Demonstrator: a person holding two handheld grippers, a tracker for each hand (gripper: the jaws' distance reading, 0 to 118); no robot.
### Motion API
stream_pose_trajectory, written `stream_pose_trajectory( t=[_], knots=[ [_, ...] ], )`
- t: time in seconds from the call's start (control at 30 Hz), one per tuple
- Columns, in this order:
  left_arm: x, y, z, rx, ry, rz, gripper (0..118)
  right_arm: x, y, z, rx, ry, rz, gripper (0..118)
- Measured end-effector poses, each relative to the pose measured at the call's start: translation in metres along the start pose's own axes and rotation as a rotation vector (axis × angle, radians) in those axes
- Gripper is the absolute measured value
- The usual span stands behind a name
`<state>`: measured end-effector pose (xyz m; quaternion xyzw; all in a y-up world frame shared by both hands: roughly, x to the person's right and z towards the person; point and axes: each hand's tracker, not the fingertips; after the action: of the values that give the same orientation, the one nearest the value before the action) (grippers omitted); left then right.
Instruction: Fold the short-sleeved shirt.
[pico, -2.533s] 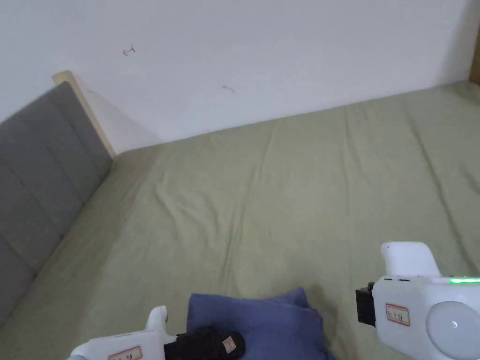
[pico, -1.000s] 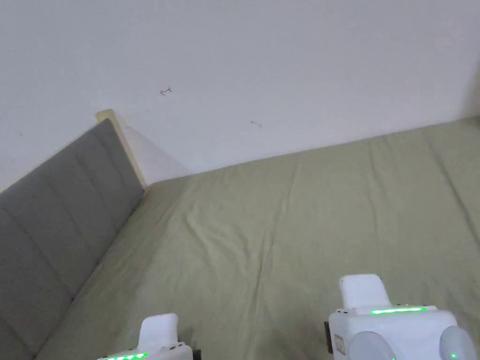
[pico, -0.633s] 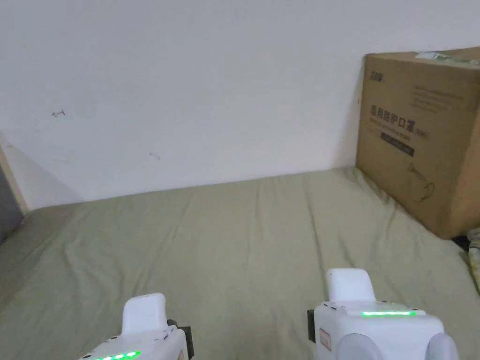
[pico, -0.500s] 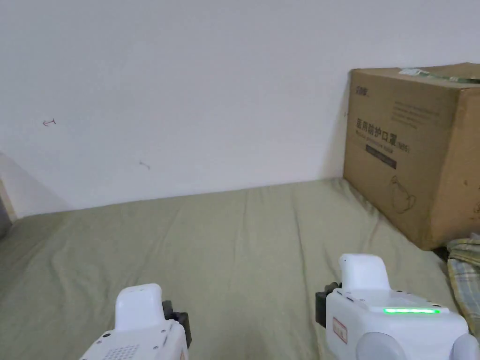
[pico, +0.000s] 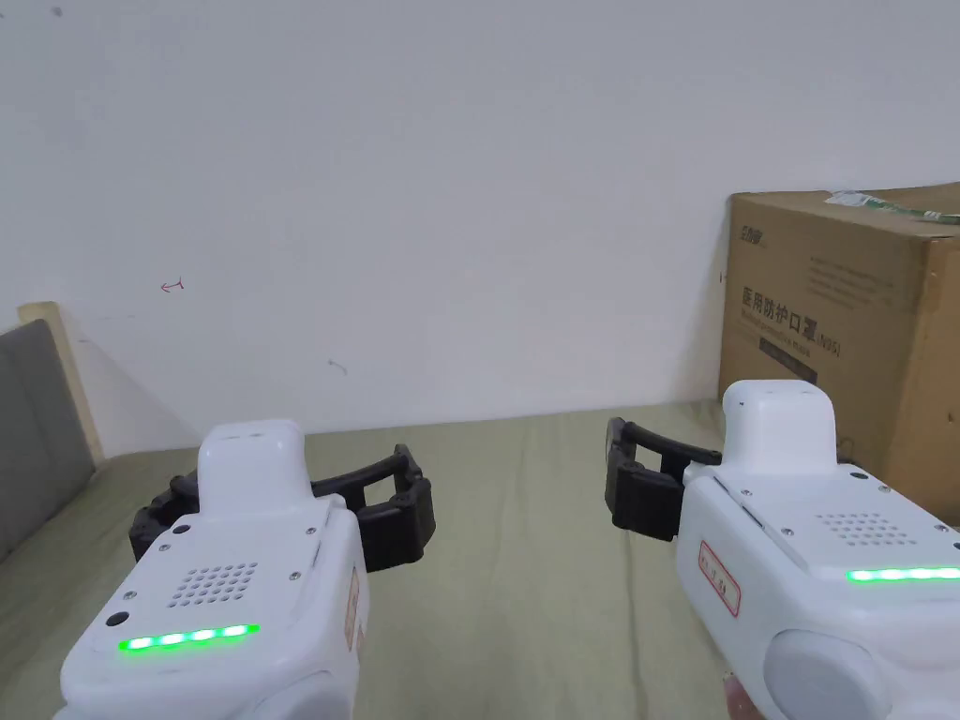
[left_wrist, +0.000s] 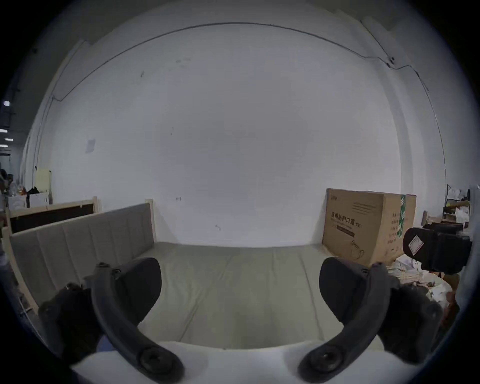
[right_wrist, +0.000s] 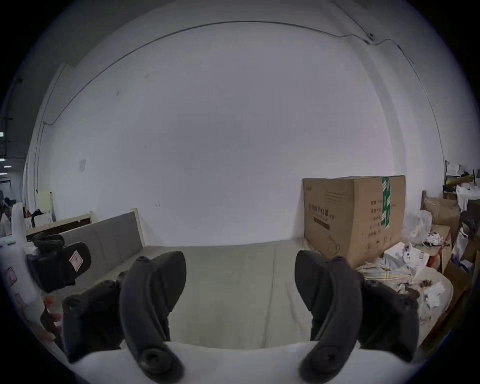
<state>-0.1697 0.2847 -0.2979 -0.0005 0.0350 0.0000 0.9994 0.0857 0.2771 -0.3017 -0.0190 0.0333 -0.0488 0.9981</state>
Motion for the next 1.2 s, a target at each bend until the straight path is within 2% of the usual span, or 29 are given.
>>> stream_pose_trajectory(
  t=[0.1, 0.2, 0.3, 0.37, 0.47, 0.7, 0.87, 1.07, 1.2],
  knots=[
    [0.0, -0.001, 0.006, 0.018, -0.001, -0.02, 118, -0.003, 0.001, 0.002, 0.015, -0.005, 0.002, 92],
    [-0.001, 0.001, 0.01, 0.021, 0.001, -0.037, 118, -0.011, 0.003, 0.004, 0.052, -0.055, 0.101, 92],
    [-0.003, 0.002, 0.01, 0.025, 0.005, -0.047, 118, -0.015, 0.005, 0.004, 0.063, -0.081, 0.131, 92],
    [-0.006, 0.003, 0.006, 0.013, 0.003, -0.047, 118, -0.017, 0.007, 0.004, 0.086, -0.136, 0.165, 92],
    [-0.011, 0.003, 0.005, 0.009, 0.015, -0.032, 118, -0.019, 0.01, 0.002, 0.091, -0.127, 0.184, 92],
    [-0.016, 0.004, 0.003, 0.014, 0.024, -0.046, 118, -0.019, 0.014, 0.0, 0.107, -0.121, 0.162, 92],
    [-0.024, 0.005, 0.003, 0.02, -0.027, 0.013, 118, -0.023, 0.015, -0.004, 0.106, -0.128, 0.172, 92],
    [-0.023, 0.003, 0.0, 0.01, -0.011, -0.017, 118, -0.022, 0.015, -0.004, 0.104, -0.076, 0.126, 92],
    [-0.024, 0.002, 0.001, 0.009, -0.018, -0.007, 118, -0.025, 0.014, -0.009, 0.065, -0.084, 0.123, 95]
  ],
)
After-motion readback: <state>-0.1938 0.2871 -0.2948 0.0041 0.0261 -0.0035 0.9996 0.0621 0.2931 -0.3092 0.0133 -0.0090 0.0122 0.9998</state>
